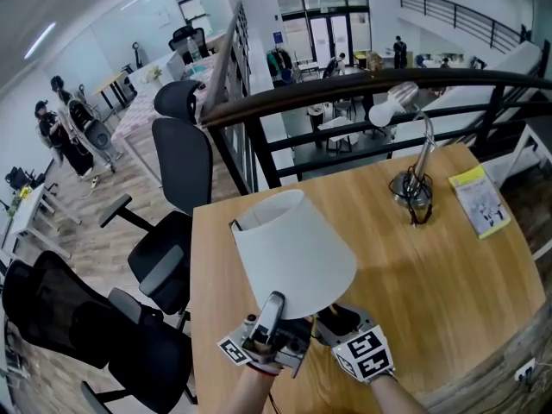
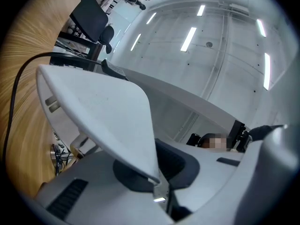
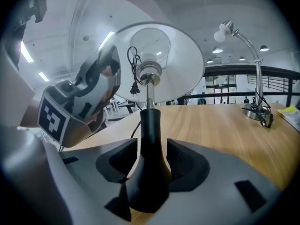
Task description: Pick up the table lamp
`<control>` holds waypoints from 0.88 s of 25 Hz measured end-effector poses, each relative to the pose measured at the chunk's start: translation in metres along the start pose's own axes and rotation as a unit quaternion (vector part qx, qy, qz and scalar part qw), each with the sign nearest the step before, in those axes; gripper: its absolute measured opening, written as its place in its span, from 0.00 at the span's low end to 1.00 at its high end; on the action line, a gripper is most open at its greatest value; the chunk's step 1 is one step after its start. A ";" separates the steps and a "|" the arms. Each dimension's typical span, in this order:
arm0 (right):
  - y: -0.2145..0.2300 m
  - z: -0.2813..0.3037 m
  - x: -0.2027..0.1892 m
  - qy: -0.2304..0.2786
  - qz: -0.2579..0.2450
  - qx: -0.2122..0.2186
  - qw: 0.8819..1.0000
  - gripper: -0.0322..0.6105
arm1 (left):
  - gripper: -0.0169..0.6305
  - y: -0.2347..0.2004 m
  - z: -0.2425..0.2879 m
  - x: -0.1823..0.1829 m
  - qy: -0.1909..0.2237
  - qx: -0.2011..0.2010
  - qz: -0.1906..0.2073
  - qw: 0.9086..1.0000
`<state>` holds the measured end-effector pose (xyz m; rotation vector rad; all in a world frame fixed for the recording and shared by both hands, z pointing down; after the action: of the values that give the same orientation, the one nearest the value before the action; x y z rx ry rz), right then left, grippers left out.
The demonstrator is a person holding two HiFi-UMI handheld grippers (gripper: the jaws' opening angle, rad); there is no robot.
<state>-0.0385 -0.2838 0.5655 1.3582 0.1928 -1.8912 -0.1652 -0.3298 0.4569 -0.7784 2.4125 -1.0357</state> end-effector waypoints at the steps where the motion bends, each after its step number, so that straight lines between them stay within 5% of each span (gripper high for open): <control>1: 0.001 0.005 0.001 -0.009 0.000 0.000 1.000 0.33 | 0.04 0.000 0.000 0.001 0.001 0.000 -0.001 1.000; 7: 0.007 0.025 0.001 -0.051 -0.013 -0.001 0.999 0.33 | 0.04 -0.003 0.002 0.001 -0.006 -0.003 -0.002 1.000; 22: 0.003 0.019 0.001 -0.016 -0.028 -0.019 0.999 0.32 | 0.04 0.009 0.011 -0.015 -0.049 -0.009 0.030 0.998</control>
<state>-0.0505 -0.2967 0.5737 1.3089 0.2508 -1.9454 -0.1506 -0.3209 0.4457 -0.7414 2.3500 -0.9334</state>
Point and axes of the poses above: the fingertips, and each gripper's own axes: z forward along the fingers, y to its right, x out of its top, the point moved 6 cm from there along -z, backward along the fingers, and after that the axes turned 14 degrees about x, right-handed, at the moved point
